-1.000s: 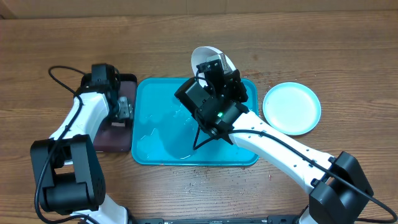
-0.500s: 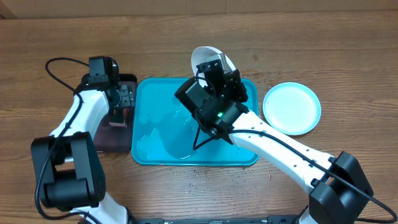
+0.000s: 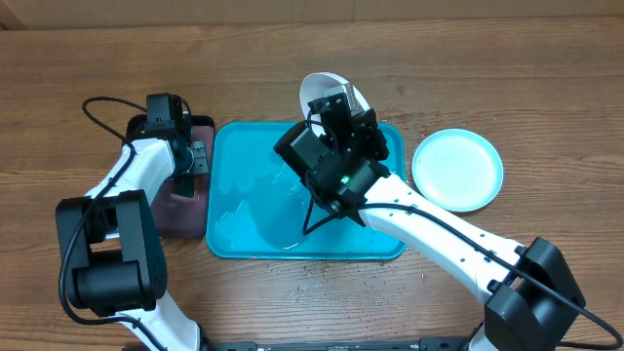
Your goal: Clean dirty plates on tray and stack at the side
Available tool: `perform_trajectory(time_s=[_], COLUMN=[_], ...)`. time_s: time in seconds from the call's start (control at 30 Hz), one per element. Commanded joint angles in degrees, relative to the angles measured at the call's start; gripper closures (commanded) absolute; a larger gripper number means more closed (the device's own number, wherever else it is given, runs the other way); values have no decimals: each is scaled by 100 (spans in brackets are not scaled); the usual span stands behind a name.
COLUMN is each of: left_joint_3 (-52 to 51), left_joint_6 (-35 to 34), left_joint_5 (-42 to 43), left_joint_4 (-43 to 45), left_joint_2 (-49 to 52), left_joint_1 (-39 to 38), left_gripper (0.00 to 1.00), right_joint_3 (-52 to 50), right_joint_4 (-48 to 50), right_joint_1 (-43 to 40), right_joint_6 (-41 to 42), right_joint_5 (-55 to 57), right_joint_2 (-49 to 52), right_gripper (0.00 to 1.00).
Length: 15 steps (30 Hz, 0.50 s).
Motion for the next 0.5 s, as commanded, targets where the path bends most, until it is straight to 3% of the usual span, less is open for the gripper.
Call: perform_trajectory(time_s=[0.0,0.07,0.17,0.27,0.47], left_joint_3=[308,468,621,629,625], left_joint_6=[28,-59,-103,-109,-122], left_joint_5=[-68,-63,72,470,890], left_joint_4=[-173,-372,-638,-866,-1460], left_joint_2=[-175,-299,-494,-673,-697], left_joint_1=[9,9,9,9,2], left_gripper=[64,31,13,3,0], right_joint_3=[170,170,170,170,170], right_joint_4=[55,55,57,48,-116], right_joint_1=[0,0,0,-55,-717], right_joint_6=[31,31,96,389,1036], right_joint_5=[181,181,179,129,-1537], right_joint_2=[-166,-166,-166,-166,-271], right_gripper=[96,96,96,96,96])
